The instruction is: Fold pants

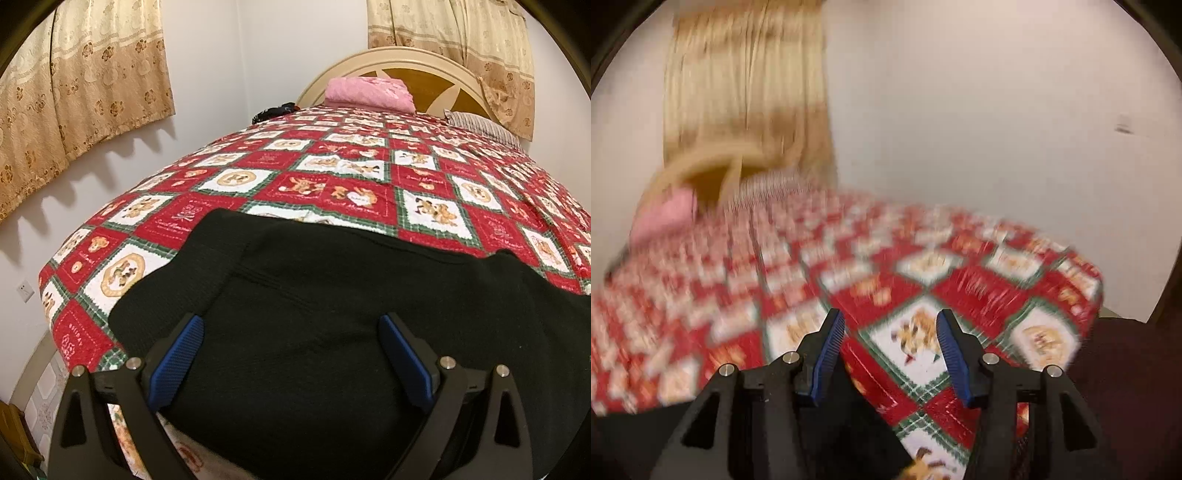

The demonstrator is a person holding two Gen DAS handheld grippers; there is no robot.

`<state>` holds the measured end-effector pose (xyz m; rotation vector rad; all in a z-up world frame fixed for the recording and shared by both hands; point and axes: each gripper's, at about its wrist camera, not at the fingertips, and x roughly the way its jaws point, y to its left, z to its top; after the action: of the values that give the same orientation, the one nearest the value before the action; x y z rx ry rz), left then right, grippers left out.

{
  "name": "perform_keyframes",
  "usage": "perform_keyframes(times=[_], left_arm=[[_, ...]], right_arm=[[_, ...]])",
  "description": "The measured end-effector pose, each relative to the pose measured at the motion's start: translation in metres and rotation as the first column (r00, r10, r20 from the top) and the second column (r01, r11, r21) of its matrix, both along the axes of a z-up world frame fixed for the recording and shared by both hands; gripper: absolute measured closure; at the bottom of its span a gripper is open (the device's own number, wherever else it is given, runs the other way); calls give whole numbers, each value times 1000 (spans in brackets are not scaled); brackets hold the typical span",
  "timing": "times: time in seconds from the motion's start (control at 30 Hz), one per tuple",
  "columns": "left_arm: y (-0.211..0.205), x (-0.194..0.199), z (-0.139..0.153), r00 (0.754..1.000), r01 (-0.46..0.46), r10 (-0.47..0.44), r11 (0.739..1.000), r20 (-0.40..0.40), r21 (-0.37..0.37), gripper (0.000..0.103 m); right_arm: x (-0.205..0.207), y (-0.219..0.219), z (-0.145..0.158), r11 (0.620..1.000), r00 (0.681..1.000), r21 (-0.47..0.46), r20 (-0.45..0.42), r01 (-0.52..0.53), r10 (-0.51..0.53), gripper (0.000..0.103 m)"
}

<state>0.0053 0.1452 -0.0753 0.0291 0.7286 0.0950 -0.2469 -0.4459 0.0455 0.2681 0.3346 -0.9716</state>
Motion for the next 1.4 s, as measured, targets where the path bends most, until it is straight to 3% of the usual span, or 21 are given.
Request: perform_keyframes(times=[0.1,0.2,0.27,0.4,0.43,0.5,0.53,0.6,0.67,0.77,0.8,0.87,0.9,0.97,1.1,1.17,1.23,1.27,1.33,1.4], left_arm=[[-5,-5,11,1000,18,-18,1000,-20,-6,4],[-19,-19,33,994,96,-96,995,48,-7,4],[-34,-25,42,985,153,-155,988,74,35,3],[-51,-23,35,980,193,-196,978,36,75,1],[-50,-22,30,982,188,-190,980,22,71,1],[-46,-18,16,982,188,-187,982,-37,35,1],[-45,-17,10,980,191,-189,981,-57,23,1],[-38,-20,7,979,198,-198,980,-46,-11,1],[-30,-28,15,978,206,-206,979,-15,-9,1],[-10,-37,26,984,174,-175,984,33,44,1],[2,-39,28,987,154,-156,987,45,47,1],[25,-40,29,992,117,-118,993,43,24,1],[39,-40,27,996,85,-85,996,39,6,1],[59,-39,21,999,41,-41,999,33,-18,1],[87,-32,7,999,-47,46,999,-18,-27,1],[95,-35,12,998,-58,58,997,-1,-47,1],[100,-40,21,996,-79,80,996,29,-34,1],[100,-40,24,995,-86,87,996,39,-25,1],[96,-41,32,994,-84,85,996,65,-13,1],[78,-40,41,995,-22,22,1000,101,-8,1]], right_arm=[[15,42,1,977,978,27,7,-211,211,49],[55,96,-12,888,890,78,-22,-453,456,49],[89,132,-24,798,803,125,-19,-589,596,49],[171,210,-53,581,603,252,12,-774,798,49],[191,232,-59,520,548,283,27,-806,836,49],[222,274,-70,441,469,298,28,-847,883,49],[239,298,-75,387,414,303,28,-871,910,49],[265,338,-85,303,329,326,27,-896,944,49],[290,374,-93,239,267,355,31,-904,963,49],[324,407,-106,151,201,432,73,-889,977,49],[335,414,-112,149,195,453,57,-879,979,49],[360,418,-134,267,267,486,-70,-833,961,52],[366,412,-140,274,288,491,-50,-827,956,55],[368,400,-141,247,308,515,36,-821,951,56],[359,402,-137,253,307,497,27,-830,951,56],[354,404,-132,294,335,468,4,-833,942,56],[345,401,-119,356,386,411,-9,-840,922,56],[338,400,-113,352,386,384,13,-854,922,55],[322,403,-101,311,347,347,45,-885,937,55],[309,409,-98,297,317,329,9,-896,948,55]])
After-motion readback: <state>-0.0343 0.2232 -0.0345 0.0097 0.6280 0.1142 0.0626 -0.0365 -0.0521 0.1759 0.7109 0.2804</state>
